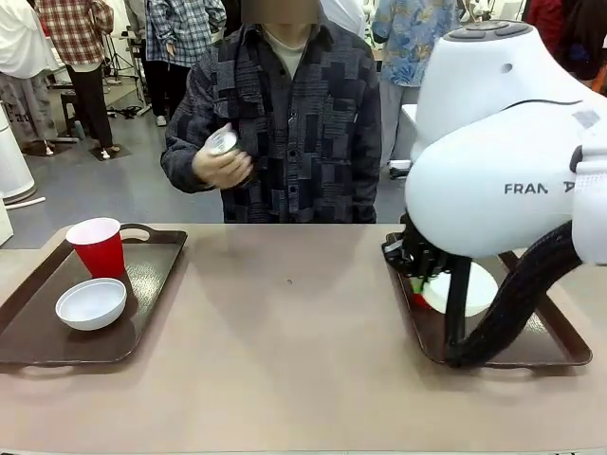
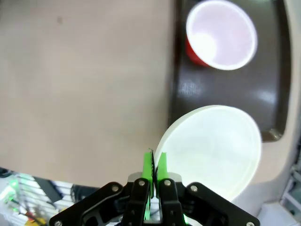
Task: Prepare tableware on both trays.
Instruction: Pick up a Picnic Bowl from the table and place it on a Handle tray.
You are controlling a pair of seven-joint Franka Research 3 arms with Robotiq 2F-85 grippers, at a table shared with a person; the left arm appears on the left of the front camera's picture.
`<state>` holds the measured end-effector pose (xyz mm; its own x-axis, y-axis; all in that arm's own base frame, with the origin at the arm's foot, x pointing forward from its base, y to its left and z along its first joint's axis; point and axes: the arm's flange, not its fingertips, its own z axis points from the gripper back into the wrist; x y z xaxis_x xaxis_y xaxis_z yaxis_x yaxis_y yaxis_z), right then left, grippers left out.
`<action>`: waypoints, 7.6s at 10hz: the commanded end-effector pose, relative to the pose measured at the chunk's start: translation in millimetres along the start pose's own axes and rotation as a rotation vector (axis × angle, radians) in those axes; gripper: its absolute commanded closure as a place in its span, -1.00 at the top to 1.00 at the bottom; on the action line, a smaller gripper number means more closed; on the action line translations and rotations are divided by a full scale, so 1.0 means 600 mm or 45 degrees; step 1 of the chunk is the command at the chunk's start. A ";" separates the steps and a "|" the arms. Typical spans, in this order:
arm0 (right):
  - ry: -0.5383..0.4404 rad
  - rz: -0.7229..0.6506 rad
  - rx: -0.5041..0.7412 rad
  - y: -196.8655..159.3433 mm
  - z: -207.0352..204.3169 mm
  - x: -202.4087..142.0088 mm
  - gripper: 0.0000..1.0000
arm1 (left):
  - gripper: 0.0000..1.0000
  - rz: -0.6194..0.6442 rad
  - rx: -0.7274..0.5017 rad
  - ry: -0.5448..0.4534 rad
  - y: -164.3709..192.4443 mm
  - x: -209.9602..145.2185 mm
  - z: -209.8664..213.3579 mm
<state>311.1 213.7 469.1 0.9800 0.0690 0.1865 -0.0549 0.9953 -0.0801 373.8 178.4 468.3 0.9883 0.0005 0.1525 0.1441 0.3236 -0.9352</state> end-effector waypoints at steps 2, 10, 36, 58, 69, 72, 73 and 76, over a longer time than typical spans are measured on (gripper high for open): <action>0.031 0.071 -0.101 -0.067 -0.015 0.026 -1.00 | 0.64 0.012 -0.014 -0.015 -0.006 0.001 0.002; 0.060 0.124 -0.155 -0.125 -0.042 0.055 -0.91 | 0.64 0.012 -0.014 -0.015 -0.006 0.001 0.002; 0.133 -0.207 0.068 -0.276 -0.267 0.179 0.69 | 0.64 0.012 -0.014 -0.015 -0.006 0.001 0.002; 0.019 -0.149 0.100 -0.117 0.026 -0.018 1.00 | 0.64 0.012 -0.014 -0.015 -0.006 0.001 0.002; 0.019 -0.149 0.100 -0.117 0.026 -0.018 1.00 | 0.64 0.012 -0.014 -0.015 -0.006 0.001 0.002; 0.009 -0.165 0.104 -0.112 0.031 -0.021 1.00 | 0.64 0.012 -0.014 -0.015 -0.006 0.001 0.002; -0.011 -0.222 0.228 -0.165 0.055 -0.024 1.00 | 0.64 0.012 -0.014 -0.015 -0.006 0.001 0.002; 0.098 -0.516 0.627 -0.357 0.106 0.027 1.00 | 0.64 0.012 -0.014 -0.015 -0.006 0.001 0.002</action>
<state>309.8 28.2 538.7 0.9574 -0.2648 0.1151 0.2136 0.9178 0.3346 373.5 179.1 468.3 0.9883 0.0023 0.1523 0.1434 0.3243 -0.9350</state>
